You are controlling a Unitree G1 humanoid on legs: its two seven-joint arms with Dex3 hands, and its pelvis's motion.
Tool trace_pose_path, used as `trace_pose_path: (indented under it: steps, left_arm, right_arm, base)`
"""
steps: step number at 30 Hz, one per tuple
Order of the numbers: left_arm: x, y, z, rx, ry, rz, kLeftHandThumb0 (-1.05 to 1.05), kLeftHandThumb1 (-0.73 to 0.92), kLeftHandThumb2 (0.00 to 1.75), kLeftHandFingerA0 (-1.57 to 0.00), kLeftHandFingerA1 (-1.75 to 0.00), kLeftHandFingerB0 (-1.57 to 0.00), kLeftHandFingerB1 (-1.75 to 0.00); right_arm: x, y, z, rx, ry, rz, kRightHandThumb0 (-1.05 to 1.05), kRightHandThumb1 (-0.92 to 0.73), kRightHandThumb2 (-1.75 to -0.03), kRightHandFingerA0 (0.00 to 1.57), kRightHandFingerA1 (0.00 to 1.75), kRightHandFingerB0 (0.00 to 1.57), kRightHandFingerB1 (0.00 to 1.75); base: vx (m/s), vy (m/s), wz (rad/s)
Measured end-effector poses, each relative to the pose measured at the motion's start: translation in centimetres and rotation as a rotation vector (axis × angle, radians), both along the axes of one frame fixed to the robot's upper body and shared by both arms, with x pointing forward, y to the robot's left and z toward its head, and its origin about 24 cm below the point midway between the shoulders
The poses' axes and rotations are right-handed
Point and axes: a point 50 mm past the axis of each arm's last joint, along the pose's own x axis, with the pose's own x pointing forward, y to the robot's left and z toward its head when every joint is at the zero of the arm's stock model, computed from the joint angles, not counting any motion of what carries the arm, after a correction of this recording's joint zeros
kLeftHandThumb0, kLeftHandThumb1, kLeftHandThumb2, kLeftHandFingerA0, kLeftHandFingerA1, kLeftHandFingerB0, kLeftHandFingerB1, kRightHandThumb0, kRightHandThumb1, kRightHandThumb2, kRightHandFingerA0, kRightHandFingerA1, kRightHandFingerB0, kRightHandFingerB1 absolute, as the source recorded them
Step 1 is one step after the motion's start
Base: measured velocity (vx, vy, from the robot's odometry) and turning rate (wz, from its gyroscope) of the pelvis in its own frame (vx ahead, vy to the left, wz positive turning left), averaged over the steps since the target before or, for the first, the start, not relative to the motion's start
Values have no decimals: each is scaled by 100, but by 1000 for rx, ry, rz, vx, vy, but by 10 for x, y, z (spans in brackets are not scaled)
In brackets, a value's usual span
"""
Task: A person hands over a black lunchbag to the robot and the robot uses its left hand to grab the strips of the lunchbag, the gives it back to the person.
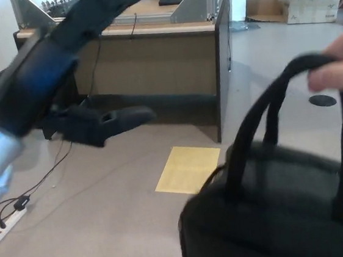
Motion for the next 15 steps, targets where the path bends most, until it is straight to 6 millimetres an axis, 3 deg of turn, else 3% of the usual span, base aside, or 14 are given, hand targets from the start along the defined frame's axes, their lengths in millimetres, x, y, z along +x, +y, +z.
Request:
trace_pose_path:
  steps: [1, 2, 7, 8, 12, 13, 15]
  left_arm:
    - [-1, -4, 1, 6, -1, -9, -42, 31, 72, 0, -35, -5, -33]
    - [-3, -10, 2, 13, -1, -23, -42, 46, 57, -7, -26, -8, -23]
    - [-9, -33, 1, 34, 14, -79, -44, 42, 64, -6, -21, -6, -22]
    - [-12, -40, 1, 39, 21, -97, -42, 45, 55, -2, -24, -5, -24]
    - [-17, -57, -3, 60, 39, -134, -50, 48, 55, -3, -27, -2, -24]
    - [-19, -61, -4, 67, 44, -140, -52, 35, 73, -2, -26, -4, -21]
    - [-21, -70, -7, 84, 55, -150, -52, 35, 73, -3, -28, -4, -20]
  right_arm:
    - [0, 0, 0, 0, 0, 0, -38, -59, -57, 51, 45, 35, 36]
    - [0, 0, 0, 0, -1, 2, -39, -59, -57, 51, 45, 35, 37]
    - [-2, 1, -1, 1, -3, 7, -38, -59, -57, 52, 44, 35, 37]
    - [-2, 1, -1, 2, -4, 9, -39, -59, -57, 52, 43, 35, 36]
    - [-4, 1, -2, 2, 2, 8, -35, -59, -57, 52, 43, 36, 37]
    - [-5, 0, -3, 2, 3, 8, -36, -59, -57, 52, 43, 37, 37]
    - [-7, 0, -4, 2, 9, 7, -36, -59, -57, 52, 43, 36, 37]
  base:
    - [0, 0, 0]
    - [0, 0, 0]
    - [0, 0, 0]
    - [0, 0, 0]
    - [0, 0, 0]
    - [0, 0, 0]
    - [0, 0, 0]
